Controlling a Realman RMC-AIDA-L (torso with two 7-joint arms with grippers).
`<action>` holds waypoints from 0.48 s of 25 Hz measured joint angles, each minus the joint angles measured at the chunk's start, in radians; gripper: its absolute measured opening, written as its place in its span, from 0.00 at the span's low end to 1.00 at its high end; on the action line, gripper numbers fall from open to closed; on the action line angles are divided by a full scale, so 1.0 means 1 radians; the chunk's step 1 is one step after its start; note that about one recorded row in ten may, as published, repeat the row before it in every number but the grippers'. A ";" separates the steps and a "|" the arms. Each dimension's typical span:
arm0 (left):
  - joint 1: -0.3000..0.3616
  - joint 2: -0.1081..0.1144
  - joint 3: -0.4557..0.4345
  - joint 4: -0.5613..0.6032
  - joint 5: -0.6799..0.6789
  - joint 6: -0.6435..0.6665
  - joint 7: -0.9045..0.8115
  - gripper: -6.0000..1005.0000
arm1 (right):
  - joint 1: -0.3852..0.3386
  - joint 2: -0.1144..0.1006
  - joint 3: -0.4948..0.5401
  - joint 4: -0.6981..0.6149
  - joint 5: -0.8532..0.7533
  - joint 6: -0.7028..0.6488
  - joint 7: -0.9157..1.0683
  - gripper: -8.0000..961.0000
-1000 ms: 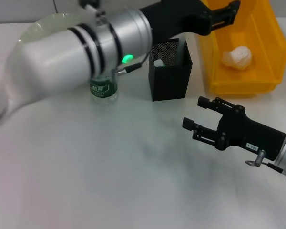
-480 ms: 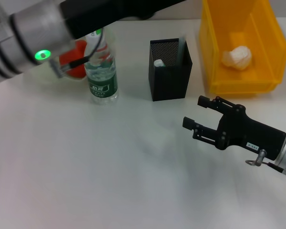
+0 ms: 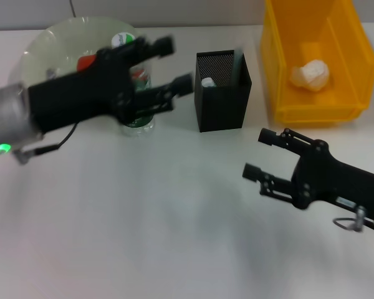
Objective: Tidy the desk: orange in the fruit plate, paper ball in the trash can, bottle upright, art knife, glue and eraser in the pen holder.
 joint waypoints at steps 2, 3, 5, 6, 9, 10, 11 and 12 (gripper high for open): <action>0.019 0.000 -0.010 0.000 0.015 0.002 0.003 0.81 | -0.013 -0.008 0.004 -0.027 -0.031 -0.066 0.004 0.80; 0.043 0.004 -0.015 0.000 0.027 0.005 0.009 0.81 | -0.018 -0.010 0.006 -0.041 -0.046 -0.087 0.010 0.80; 0.061 0.014 -0.017 -0.002 0.038 0.012 0.013 0.81 | -0.031 -0.012 0.007 -0.092 -0.088 -0.111 0.045 0.80; 0.061 0.014 -0.017 -0.002 0.038 0.012 0.013 0.80 | -0.037 -0.010 0.007 -0.124 -0.113 -0.114 0.068 0.80; 0.087 0.060 -0.021 -0.029 0.075 0.045 0.005 0.80 | -0.060 0.006 0.007 -0.245 -0.203 -0.119 0.145 0.80; 0.087 0.060 -0.021 -0.029 0.075 0.045 0.005 0.80 | -0.066 0.010 0.007 -0.277 -0.223 -0.118 0.167 0.80; 0.092 0.075 -0.026 -0.041 0.092 0.061 0.003 0.80 | -0.074 0.015 0.007 -0.322 -0.249 -0.116 0.203 0.80; 0.092 0.075 -0.026 -0.041 0.092 0.061 0.003 0.80 | -0.080 0.019 0.007 -0.365 -0.271 -0.112 0.246 0.80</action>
